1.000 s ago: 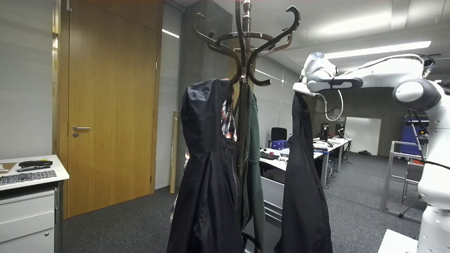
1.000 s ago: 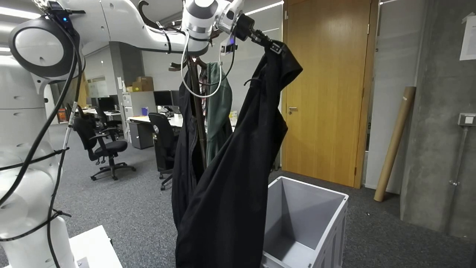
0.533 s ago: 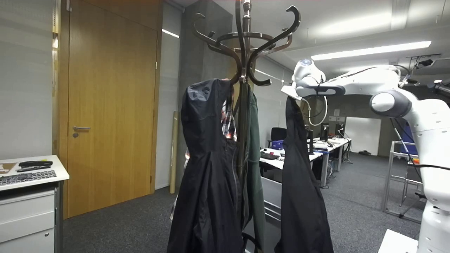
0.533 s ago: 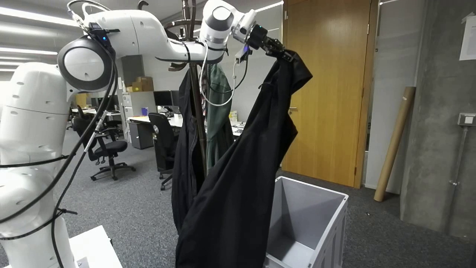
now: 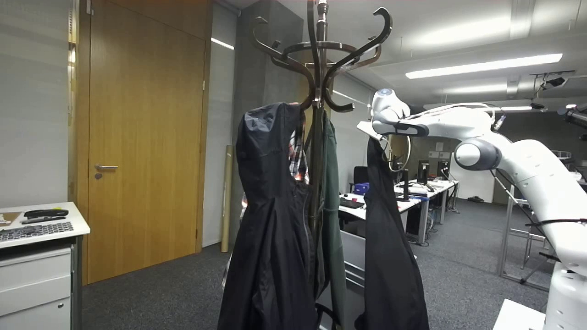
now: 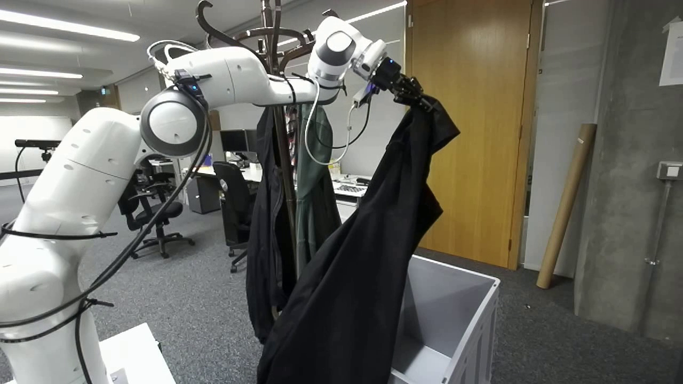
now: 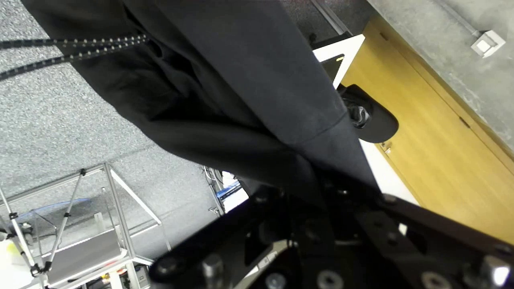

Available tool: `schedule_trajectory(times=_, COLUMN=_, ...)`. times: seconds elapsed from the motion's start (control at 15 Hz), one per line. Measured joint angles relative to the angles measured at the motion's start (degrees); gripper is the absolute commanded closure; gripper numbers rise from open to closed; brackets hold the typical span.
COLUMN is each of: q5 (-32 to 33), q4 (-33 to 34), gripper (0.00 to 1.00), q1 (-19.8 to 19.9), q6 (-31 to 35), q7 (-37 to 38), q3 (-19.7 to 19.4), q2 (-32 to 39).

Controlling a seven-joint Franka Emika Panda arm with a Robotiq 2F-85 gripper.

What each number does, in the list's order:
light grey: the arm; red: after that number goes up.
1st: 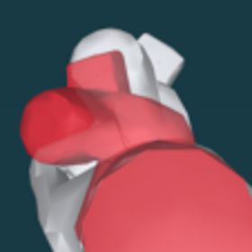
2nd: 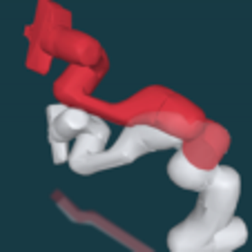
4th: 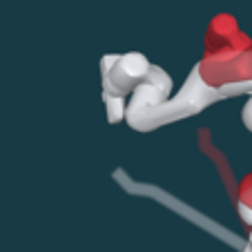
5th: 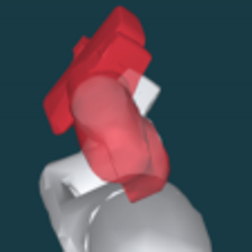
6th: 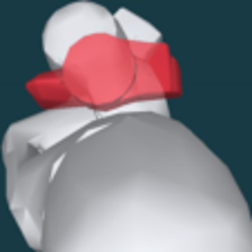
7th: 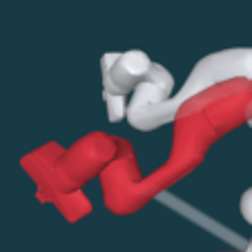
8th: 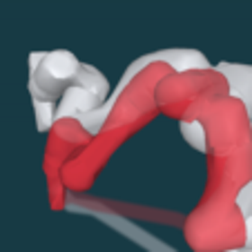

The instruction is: Put the black hoodie in the white container.

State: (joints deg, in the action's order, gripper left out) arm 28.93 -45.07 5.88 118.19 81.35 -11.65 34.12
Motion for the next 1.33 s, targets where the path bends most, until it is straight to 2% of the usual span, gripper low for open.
schedule_trajectory(times=0.2, q5=-2.1, q4=6.4, gripper=0.36, q1=0.2, q6=-3.9, q7=0.0, q3=-1.4, q2=4.3)
schedule_trajectory(times=0.53, q5=-2.1, q4=11.8, gripper=0.00, q1=0.4, q6=-6.7, q7=0.0, q3=-1.5, q2=7.1)
schedule_trajectory(times=1.33, q5=-2.5, q4=16.0, gripper=0.00, q1=0.9, q6=-6.9, q7=0.0, q3=-1.5, q2=7.2)
